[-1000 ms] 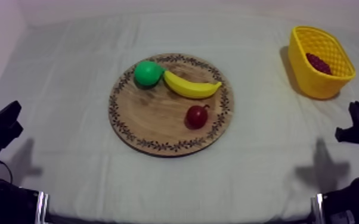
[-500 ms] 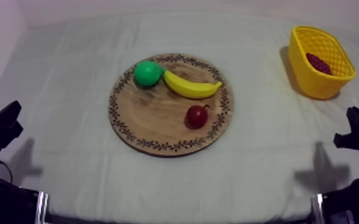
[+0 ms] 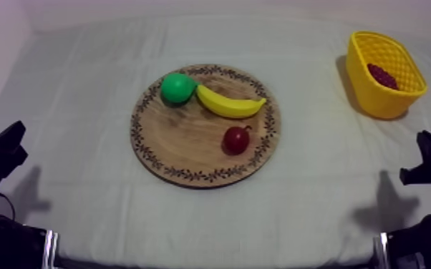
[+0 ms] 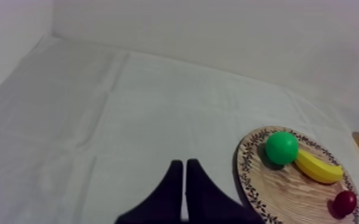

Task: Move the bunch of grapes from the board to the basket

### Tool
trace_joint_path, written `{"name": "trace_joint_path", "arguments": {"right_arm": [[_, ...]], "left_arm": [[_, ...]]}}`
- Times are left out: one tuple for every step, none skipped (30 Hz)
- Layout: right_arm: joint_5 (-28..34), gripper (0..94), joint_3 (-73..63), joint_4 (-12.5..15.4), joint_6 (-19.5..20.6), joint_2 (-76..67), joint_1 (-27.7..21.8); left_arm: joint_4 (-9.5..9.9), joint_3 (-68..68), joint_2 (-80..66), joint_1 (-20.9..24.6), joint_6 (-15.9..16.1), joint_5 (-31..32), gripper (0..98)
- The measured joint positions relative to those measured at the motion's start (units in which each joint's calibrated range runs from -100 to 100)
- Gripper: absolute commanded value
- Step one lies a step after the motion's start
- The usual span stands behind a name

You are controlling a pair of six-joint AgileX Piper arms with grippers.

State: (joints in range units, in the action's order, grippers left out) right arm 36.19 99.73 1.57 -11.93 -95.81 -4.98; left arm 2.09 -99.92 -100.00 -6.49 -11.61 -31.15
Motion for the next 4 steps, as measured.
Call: {"name": "trace_joint_path", "arguments": {"right_arm": [[0.0,0.6,0.0,0.0,0.0,0.0,0.0],[0.0,0.6,0.0,0.0,0.0,0.0,0.0],[0.0,0.5,0.0,-0.1,0.0,0.0,0.0],[0.0,0.5,0.0,-0.1,0.0,0.0,0.0]], "left_arm": [[0.0,0.0,0.0,0.0,0.0,0.0,0.1],[0.0,0.0,0.0,0.0,0.0,0.0,0.1],[0.0,0.0,0.0,0.0,0.0,0.0,0.1],[0.0,0.0,0.0,0.0,0.0,0.0,0.1]]}}
